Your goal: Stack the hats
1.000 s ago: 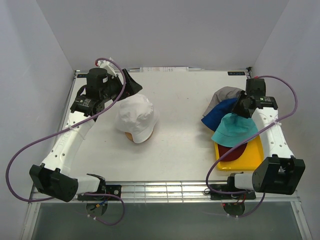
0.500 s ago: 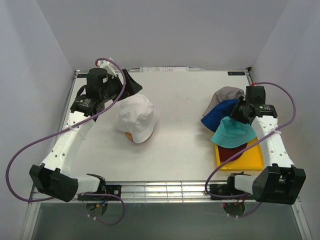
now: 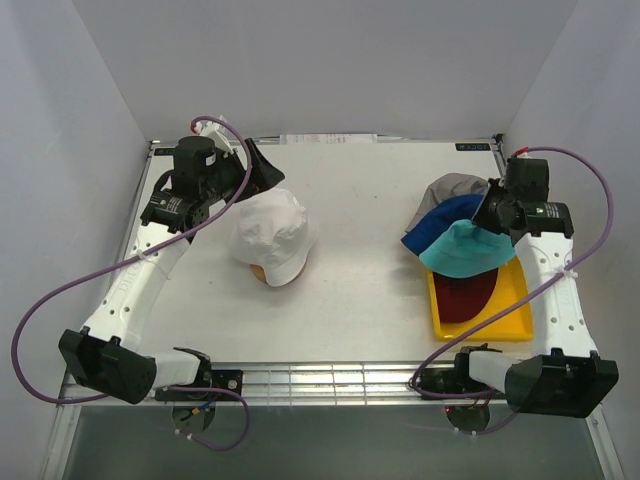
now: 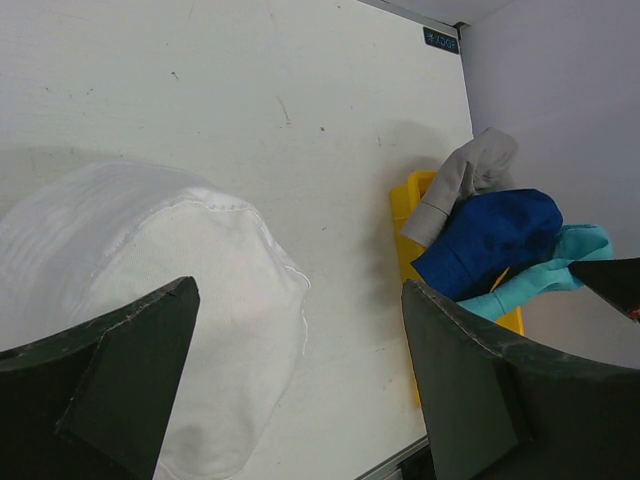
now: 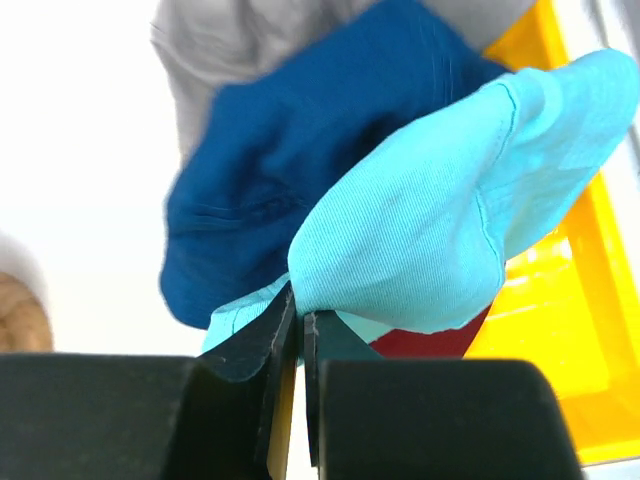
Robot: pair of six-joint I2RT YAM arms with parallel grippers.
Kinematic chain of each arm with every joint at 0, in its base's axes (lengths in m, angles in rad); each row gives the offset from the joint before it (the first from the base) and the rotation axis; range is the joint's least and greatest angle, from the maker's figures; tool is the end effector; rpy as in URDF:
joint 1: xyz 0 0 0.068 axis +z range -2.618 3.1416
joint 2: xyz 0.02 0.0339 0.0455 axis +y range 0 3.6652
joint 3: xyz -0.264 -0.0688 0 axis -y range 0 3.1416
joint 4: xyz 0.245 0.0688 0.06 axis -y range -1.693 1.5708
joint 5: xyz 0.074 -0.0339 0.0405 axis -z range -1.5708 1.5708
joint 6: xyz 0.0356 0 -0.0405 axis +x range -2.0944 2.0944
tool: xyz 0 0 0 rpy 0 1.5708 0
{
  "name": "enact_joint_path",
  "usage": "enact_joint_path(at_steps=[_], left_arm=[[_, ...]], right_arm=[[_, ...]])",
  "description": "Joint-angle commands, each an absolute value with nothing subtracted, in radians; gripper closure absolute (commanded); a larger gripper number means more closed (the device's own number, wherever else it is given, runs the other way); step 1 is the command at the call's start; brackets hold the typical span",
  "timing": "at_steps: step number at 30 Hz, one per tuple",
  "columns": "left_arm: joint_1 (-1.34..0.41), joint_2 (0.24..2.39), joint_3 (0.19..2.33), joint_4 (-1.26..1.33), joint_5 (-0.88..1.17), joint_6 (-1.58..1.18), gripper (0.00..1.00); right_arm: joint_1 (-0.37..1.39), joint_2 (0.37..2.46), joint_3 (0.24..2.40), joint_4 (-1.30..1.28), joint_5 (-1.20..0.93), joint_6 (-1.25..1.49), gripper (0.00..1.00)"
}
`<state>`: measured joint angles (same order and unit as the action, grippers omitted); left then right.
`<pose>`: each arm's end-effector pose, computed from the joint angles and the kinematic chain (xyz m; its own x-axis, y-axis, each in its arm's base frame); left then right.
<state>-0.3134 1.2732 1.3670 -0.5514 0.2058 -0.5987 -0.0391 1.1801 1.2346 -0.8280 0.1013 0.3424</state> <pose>0.2627 -0.0928 0.4005 -0.6155 -0.3804 -0.6902 0.1565 0.7993 -0.5802 0.2388 -0.0129 0.3544 -0.6203 0.3585 -0.6977 0.3391 0.9246 0.1737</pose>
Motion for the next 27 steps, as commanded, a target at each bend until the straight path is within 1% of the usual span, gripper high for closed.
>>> enact_joint_path(at_steps=[1,9,12,17,19,22,23,25,27], left_arm=[[-0.310,1.239,1.364,-0.558,0.201,-0.588,0.07],[-0.310,1.238,1.364,-0.557,0.215,-0.594,0.07],[-0.310,1.238,1.365,-0.555,0.222,-0.594,0.07],[-0.310,1.239,1.390,-0.557,0.232,-0.588,0.05],[-0.310,1.244,1.410,-0.568,0.236,-0.589,0.04],[-0.307,1.259,1.430,-0.561,0.285,-0.606,0.03],[-0.304,1.265,1.433,-0.555,0.331,-0.618,0.03],[-0.288,1.275,1.437,-0.520,0.392,-0.662,0.03],[-0.266,1.290,1.448,-0.491,0.503,-0.728,0.03]], right_arm=[[-0.044,1.118,1.360,-0.880,0.097,0.304,0.92],[-0.044,1.118,1.531,-0.939,0.011,0.311,0.92],[-0.044,1.115,1.568,-0.911,-0.096,0.324,0.92],[-0.043,1.111,1.574,-0.704,-0.343,0.383,0.92],[-0.034,1.135,1.589,-0.655,-0.396,0.416,0.92],[-0.002,1.157,1.582,-0.516,-0.523,0.472,0.92],[0.033,1.163,1.578,-0.430,-0.541,0.486,0.92],[0.095,1.189,1.585,-0.356,-0.567,0.512,0.92],[0.165,1.235,1.620,-0.263,-0.603,0.531,0.92]])
